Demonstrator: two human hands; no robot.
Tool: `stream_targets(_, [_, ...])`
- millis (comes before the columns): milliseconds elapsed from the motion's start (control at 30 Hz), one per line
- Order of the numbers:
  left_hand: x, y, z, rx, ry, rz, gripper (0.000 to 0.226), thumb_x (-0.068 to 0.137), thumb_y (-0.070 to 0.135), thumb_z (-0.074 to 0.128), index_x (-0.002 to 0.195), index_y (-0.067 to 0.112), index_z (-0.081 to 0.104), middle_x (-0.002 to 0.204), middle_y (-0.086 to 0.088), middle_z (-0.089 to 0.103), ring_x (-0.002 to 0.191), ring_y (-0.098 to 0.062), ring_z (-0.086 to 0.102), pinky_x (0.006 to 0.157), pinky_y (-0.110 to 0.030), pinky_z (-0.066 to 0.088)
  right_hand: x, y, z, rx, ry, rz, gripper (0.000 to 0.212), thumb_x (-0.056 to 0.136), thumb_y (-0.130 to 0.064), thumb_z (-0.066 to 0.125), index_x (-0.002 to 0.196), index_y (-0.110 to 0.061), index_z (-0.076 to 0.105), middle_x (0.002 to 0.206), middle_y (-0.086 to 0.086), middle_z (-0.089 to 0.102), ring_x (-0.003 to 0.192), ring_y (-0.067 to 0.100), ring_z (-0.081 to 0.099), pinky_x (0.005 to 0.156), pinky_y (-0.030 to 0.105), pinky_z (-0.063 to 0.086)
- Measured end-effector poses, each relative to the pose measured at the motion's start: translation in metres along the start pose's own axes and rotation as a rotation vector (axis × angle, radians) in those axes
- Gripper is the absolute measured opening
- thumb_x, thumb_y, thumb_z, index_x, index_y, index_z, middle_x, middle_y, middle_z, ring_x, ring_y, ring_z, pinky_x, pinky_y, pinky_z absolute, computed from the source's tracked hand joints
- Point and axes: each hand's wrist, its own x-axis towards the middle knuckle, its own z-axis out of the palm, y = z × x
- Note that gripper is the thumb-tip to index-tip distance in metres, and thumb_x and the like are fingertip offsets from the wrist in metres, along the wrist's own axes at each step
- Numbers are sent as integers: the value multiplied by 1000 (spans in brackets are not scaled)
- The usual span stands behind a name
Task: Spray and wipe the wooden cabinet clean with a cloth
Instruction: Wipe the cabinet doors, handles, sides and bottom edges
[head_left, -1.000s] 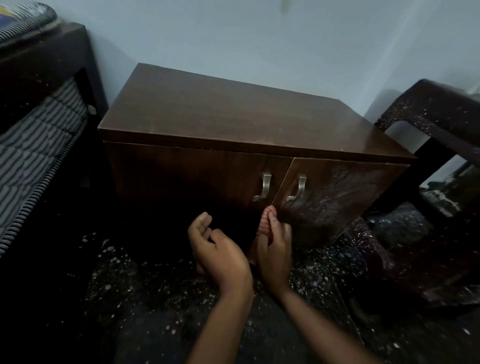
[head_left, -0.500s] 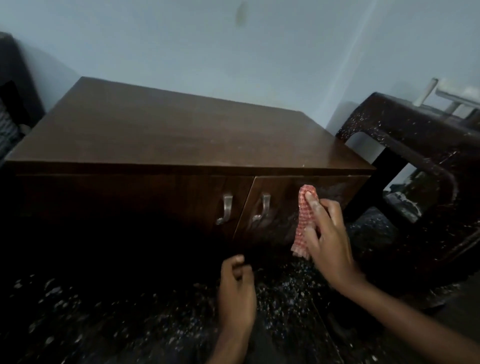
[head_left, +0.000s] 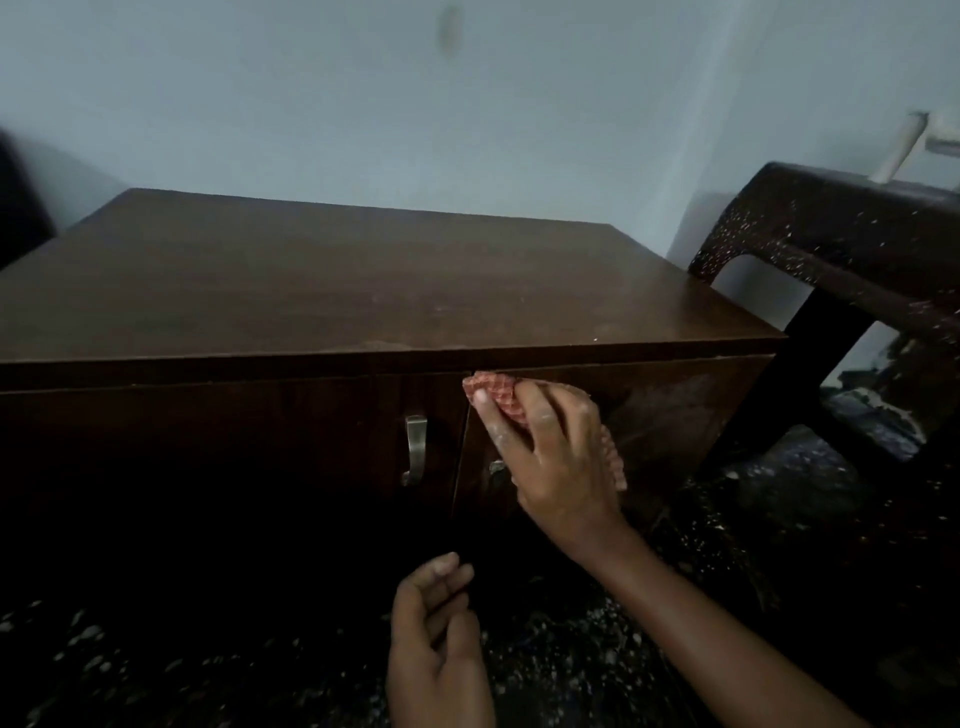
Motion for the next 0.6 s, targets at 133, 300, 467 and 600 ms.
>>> stream_targets(133, [9, 1, -11, 28, -12, -33, 37, 88, -14, 42, 86, 19, 58, 89, 5, 64, 84, -10, 57, 80, -18, 41, -6, 13, 1, -62, 45, -132, 41, 97, -7, 41, 136, -21, 46, 123, 11, 40, 105, 30, 43, 87, 46, 42])
stream_targets(300, [-9, 3, 2, 20, -71, -58, 38, 88, -13, 42, 85, 20, 60, 88, 7, 65, 83, -3, 56, 74, -20, 43, -13, 18, 7, -109, 112, 88, 48, 92, -9, 45, 137, -28, 39, 123, 13, 37, 106, 31, 40, 83, 47, 47])
stream_targets(467, [-12, 4, -1, -41, -147, -49, 36, 89, -14, 42, 85, 17, 61, 90, 2, 67, 85, -6, 57, 77, -25, 38, -42, 56, 5, 36, 94, 732, 49, 91, -32, 46, 137, -20, 37, 129, 14, 31, 106, 31, 41, 76, 20, 48])
stream_targets(600, [-4, 9, -11, -30, -196, -34, 33, 90, -12, 43, 86, 14, 62, 90, 1, 67, 87, -4, 57, 73, -17, 38, -50, 97, 5, 346, 271, 1281, 49, 93, -23, 46, 141, -18, 34, 140, 9, 33, 116, 37, 46, 80, 29, 39])
